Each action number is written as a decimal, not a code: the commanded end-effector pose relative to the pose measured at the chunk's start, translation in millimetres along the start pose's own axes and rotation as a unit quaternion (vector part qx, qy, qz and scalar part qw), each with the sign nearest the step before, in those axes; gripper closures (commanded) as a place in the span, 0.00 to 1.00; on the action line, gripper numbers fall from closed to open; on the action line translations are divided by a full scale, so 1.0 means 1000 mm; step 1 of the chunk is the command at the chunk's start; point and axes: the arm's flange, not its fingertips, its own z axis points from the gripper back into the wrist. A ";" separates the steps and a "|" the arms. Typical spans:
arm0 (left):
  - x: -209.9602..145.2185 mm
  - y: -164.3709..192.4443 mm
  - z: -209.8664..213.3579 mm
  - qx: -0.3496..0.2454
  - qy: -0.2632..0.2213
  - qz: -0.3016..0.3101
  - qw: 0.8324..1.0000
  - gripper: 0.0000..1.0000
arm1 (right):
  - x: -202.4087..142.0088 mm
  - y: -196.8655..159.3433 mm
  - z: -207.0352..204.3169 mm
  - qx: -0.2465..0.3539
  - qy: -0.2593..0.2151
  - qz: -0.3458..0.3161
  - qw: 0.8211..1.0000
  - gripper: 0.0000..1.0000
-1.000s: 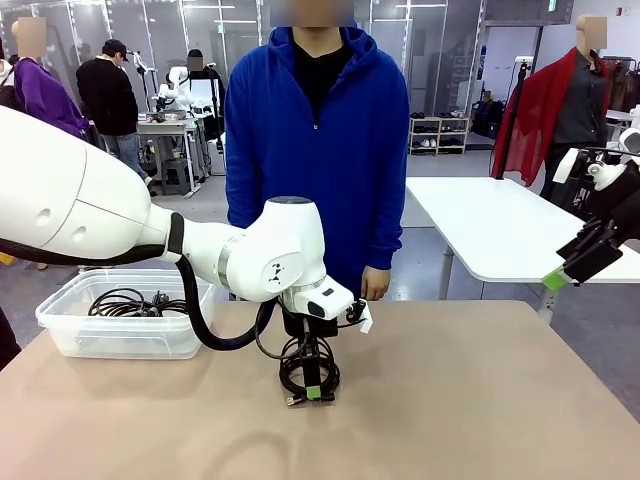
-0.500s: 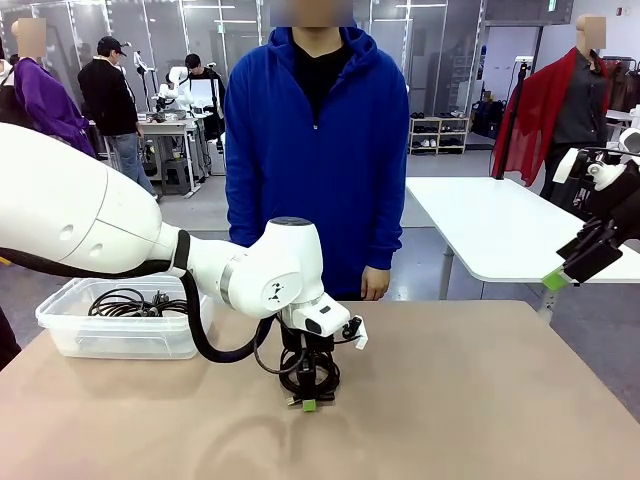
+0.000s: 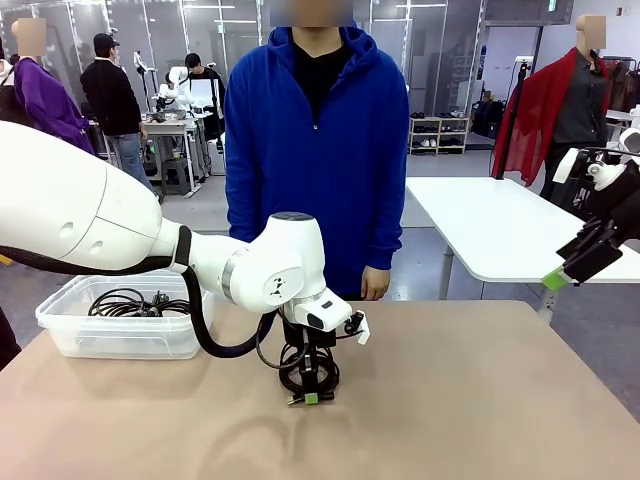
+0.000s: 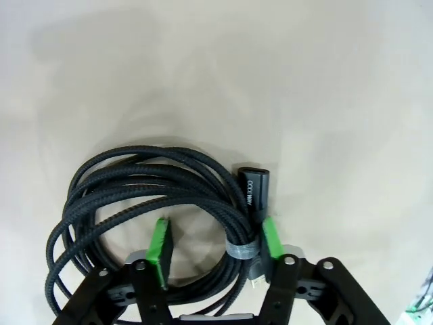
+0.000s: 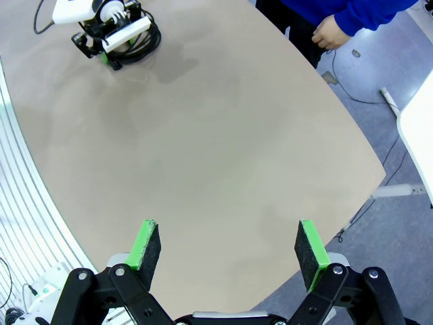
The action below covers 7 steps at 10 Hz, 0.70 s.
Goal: Organize and store the cables.
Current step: Place the USB Extension Cable into the Organizing box.
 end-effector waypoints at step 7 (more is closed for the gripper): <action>-0.014 -0.036 0.101 -0.016 -0.001 -0.020 1.000 0.97 | 0.001 0.000 -0.001 0.001 -0.005 -0.005 1.000 0.00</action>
